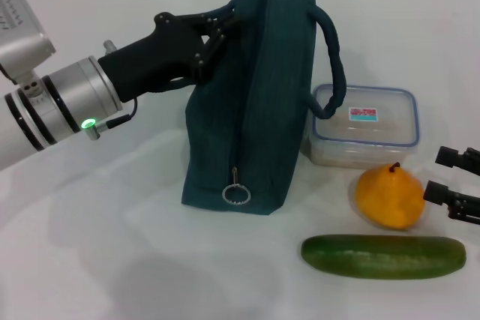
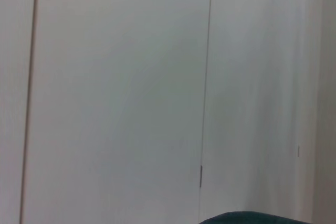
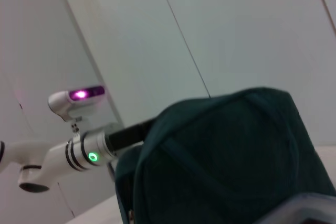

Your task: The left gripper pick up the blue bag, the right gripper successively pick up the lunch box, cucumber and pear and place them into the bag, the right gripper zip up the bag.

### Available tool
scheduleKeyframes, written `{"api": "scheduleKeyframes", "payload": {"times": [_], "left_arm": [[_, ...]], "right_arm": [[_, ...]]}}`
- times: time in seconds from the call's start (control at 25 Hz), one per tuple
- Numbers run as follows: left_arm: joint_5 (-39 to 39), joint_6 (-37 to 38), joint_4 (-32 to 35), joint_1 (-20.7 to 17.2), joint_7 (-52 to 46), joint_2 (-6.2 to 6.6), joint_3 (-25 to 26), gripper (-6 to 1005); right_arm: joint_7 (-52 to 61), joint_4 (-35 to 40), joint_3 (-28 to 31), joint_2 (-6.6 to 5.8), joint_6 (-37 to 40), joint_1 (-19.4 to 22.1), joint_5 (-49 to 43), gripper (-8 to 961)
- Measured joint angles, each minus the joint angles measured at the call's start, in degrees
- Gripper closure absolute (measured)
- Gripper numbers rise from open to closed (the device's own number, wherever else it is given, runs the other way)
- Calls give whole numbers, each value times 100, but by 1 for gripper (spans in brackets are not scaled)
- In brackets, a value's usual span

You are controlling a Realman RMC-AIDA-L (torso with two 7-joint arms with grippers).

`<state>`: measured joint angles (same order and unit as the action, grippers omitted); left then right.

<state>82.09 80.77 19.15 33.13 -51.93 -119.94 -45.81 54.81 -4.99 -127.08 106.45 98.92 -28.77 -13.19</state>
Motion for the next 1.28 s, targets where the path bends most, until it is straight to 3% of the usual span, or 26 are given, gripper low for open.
{"api": "scheduleKeyframes", "payload": {"times": [0.64,1.28], "left_arm": [[-282,-9,-165,-2,273,9,-7,960],[-282,62,-106,11,333,24,-6,960]], "right_arm": [[533,42,-102,64,-704,-498,-32,117],[1080,15,-103,3,-1076,-677,155,117]]}}
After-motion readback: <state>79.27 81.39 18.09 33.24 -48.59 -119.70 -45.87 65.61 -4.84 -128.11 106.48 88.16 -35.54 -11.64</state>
